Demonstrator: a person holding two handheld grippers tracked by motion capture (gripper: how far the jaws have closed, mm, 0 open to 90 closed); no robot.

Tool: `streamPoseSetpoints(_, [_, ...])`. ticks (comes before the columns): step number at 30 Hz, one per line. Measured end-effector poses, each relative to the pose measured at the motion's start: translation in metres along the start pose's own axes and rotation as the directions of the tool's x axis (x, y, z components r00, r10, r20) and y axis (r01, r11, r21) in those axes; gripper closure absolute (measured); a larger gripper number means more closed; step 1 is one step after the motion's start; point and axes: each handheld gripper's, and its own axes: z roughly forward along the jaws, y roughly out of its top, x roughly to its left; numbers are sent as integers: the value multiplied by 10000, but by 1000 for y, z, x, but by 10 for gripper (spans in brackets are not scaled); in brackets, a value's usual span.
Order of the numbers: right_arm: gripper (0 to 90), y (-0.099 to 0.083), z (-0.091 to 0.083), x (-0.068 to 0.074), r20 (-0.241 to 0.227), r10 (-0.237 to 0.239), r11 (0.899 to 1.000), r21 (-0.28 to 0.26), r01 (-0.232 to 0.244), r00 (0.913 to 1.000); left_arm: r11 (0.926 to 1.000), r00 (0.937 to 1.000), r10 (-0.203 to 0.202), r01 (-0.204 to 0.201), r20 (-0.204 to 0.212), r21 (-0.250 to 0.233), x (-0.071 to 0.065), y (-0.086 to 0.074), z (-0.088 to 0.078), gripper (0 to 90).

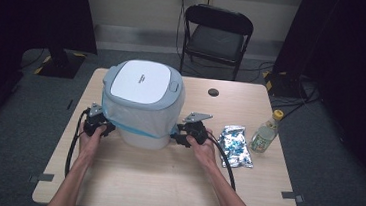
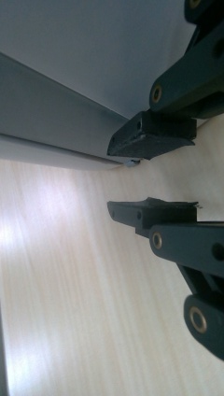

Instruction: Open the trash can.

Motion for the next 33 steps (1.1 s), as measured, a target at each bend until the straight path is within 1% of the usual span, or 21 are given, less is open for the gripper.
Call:
streamPoseSetpoints(1, [481, -2, -6, 4, -56, -100, 9997, 201, 101, 9999, 9998, 10000, 11, -11, 2, 200, -2, -3, -4, 627])
streamPoseSetpoints(2, [481, -2, -6, 4, -56, -100, 9997, 201, 101, 9999, 9998, 10000, 11, -11, 2, 200, -2, -3, -4, 542])
streamPoseSetpoints(3, [426, -3, -9, 6, -24, -168, 9994, 315, 169, 9999, 9992, 10000, -24, 26, -56, 407, -2, -5, -8, 542])
streamPoseSetpoints(4, [373, -3, -11, 4, 113, -206, 9989, 427, 201, 9997, 9989, 9998, -194, 190, 96, 428, -1, -9, -11, 443])
streamPoseSetpoints(6, [333, -2, -14, -1, 96, 172, 9994, 312, -175, 9998, 9976, 9992, -294, 276, 275, 633, 0, -16, -19, 339])
streamPoseSetpoints(7, [333, 0, -16, -10, 227, 329, 9994, 61, -330, 9992, 9969, 9992, -357, 344, 168, 713, -2, -20, -24, 327])
streamPoseSetpoints(8, [333, 0, -16, -10, 227, 329, 9994, 61, -330, 9992, 9972, 9993, -330, 319, 149, 675, -5, -24, -28, 327])
streamPoseSetpoints(10, [333, 3, -13, -20, 539, 418, 9991, 16, -420, 9977, 9977, 9999, -63, 57, 91, 680, -13, -29, -35, 324])
streamPoseSetpoints(12, [327, 4, -8, -29, 663, 583, 9982, 115, -592, 9961, 9979, 9997, 144, -156, 206, 629, -21, -30, -41, 319])
streamPoseSetpoints(14, [326, 5, -3, -36, 896, 549, 9983, 142, -564, 9945, 9976, 9992, 380, -384, 83, 578, -26, -30, -45, 321])
streamPoseSetpoints(15, [314, 3, 1, -41, 966, 703, 9972, 197, -726, 9928, 9977, 9994, 320, -329, 150, 587, -28, -30, -47, 310])
streamPoseSetpoints(16, [314, 3, 1, -41, 966, 703, 9972, 197, -726, 9928, 9979, 9993, 239, -256, 282, 597, -30, -32, -48, 310])
streamPoseSetpoints(18, [258, 3, 6, -45, 1121, 720, 9971, 145, -740, 9911, 9971, 9990, 259, -284, 354, 702, -35, -35, -50, 300])
streamPoseSetpoints(19, [282, 6, 9, -47, 1332, 682, 9974, 143, -708, 9887, 9956, 9988, 354, -381, 328, 859, -41, -37, -49, 300])
streamPoseSetpoints(20, [282, 6, 9, -47, 1332, 682, 9974, 143, -708, 9887, 9956, 9988, 354, -381, 328, 859, -41, -37, -49, 300])
streamPoseSetpoints(21, [275, 7, 11, -46, 1649, 428, 9988, 180, -464, 9854, 9960, 9991, 290, -315, 303, 833, -43, -38, -47, 300])
streamPoseSetpoints(22, [275, 8, 13, -45, 1764, 321, 9989, 270, -375, 9838, 9955, 9992, 296, -320, 279, 897, -44, -37, -47, 295])
streamPoseSetpoints(24, [290, 7, 17, -46, 1821, 313, 9989, 282, -370, 9828, 9957, 9992, 233, -260, 316, 887, -42, -38, -46, 262])
streamPoseSetpoints(27, [359, 6, 17, -45, 1681, 353, 9989, 248, -400, 9851, 9964, 9997, 119, -138, 232, 842, -41, -37, -47, 272])
streamPoseSetpoints(30, [482, 7, 16, -41, 1420, 128, 9994, 314, -174, 9898, 9962, 9998, 50, -68, 215, 867, -39, -37, -46, 260])
streamPoseSetpoints(33, [512, 6, 13, -39, 1174, -48, 9988, 492, -9, 9931, 9965, 10000, -38, 44, -71, 836, -37, -37, -46, 263])
